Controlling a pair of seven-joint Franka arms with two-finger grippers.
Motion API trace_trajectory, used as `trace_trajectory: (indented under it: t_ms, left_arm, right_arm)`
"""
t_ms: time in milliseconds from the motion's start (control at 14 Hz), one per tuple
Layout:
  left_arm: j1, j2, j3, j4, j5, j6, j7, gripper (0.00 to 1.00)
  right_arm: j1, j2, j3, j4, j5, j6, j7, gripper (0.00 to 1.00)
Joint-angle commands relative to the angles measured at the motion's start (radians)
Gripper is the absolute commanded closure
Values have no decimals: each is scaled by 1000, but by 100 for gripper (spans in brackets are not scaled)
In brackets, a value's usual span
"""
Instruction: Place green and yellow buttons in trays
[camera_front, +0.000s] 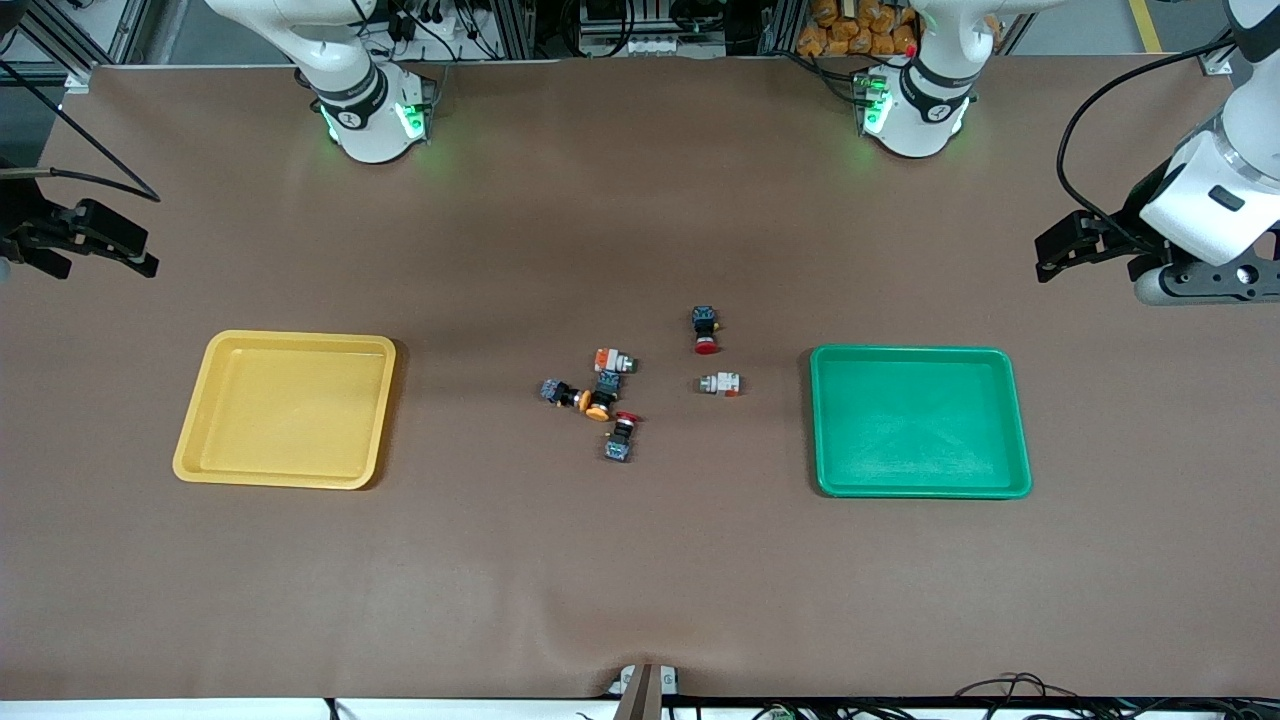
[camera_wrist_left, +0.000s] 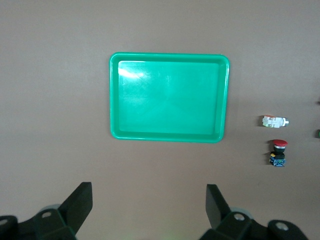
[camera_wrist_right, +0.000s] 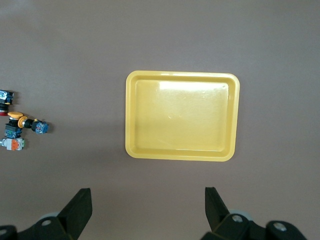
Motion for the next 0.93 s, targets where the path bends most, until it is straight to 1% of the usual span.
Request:
trace_trajectory:
  t_ms: [0,214,357,857]
  left_arm:
    - [0,-13,6,8,1,-23,2,0]
    - [5,-10,7,22,7,-23,3,0]
    - [0,-10,4,23,38,-23,5,0]
    - [-1,-7,-6,16,28,-23,0,0]
  right_arm:
    - [-32,-15,15,-15,15,-2,11,0]
    - [-34,-15,15,-15,15,-2,13,0]
    - [-34,-15,15,-15,15,-2,13,0]
    - [-32,-15,15,-14,15,-2,13,0]
